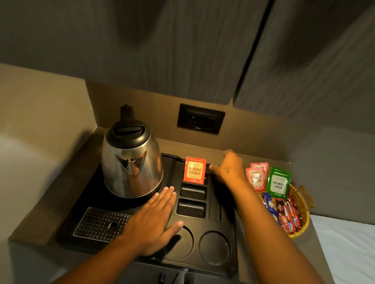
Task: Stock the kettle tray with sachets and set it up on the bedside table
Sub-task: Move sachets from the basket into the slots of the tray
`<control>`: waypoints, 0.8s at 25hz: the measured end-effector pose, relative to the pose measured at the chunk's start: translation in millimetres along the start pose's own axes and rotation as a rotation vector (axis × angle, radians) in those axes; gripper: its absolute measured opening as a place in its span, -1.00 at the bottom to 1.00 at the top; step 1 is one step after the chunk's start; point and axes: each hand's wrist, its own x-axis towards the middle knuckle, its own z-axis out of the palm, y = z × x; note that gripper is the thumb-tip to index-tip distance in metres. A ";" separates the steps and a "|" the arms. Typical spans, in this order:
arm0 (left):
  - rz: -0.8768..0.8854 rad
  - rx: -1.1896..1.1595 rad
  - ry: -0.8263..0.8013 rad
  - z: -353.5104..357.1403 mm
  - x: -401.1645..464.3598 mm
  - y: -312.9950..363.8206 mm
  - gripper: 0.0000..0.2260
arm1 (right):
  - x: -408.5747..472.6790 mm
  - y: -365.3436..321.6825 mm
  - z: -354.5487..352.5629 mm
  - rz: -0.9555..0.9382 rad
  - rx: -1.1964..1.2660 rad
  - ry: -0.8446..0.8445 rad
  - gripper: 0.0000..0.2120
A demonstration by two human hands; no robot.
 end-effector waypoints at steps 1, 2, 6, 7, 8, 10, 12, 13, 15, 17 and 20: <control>-0.002 -0.003 0.001 1.1 0.4 -0.8 -0.26 | -0.5 18.4 -18.2 -0.035 -0.049 0.107 -0.60; -0.005 -0.006 0.003 2.0 0.5 -1.4 -0.25 | -0.2 39.4 -37.4 -0.064 -0.130 0.186 -0.61; -0.005 -0.014 -0.008 2.7 1.2 -1.2 -0.22 | -2.3 122.9 -97.6 -0.057 -0.444 0.151 -0.51; -0.006 -0.013 -0.009 2.6 1.9 -1.3 -0.22 | -2.7 133.5 -103.3 -0.047 -0.491 0.100 -0.39; -0.005 -0.012 -0.008 2.8 2.3 -0.9 -0.22 | -2.4 140.7 -106.3 -0.052 -0.532 0.062 -0.31; -0.005 -0.006 -0.009 3.4 2.5 -1.0 -0.22 | 2.4 145.7 -105.2 -0.094 -0.585 0.047 -0.26; -0.010 0.004 -0.014 3.2 2.3 -1.8 -0.22 | 6.9 144.6 -103.0 -0.121 -0.574 0.045 -0.28; -0.013 0.006 -0.018 3.2 2.0 -2.0 -0.21 | 8.3 143.2 -102.0 -0.115 -0.569 0.039 -0.30; -0.012 0.005 -0.021 2.6 2.5 -1.4 -0.20 | 10.3 140.9 -102.7 -0.094 -0.579 0.039 -0.32; -0.011 -0.001 -0.026 2.1 2.5 -0.5 -0.20 | 11.7 142.0 -104.2 -0.099 -0.604 0.035 -0.32; -0.016 -0.009 -0.022 0.9 2.8 -0.2 -0.18 | 13.7 147.3 -105.9 -0.114 -0.591 0.003 -0.27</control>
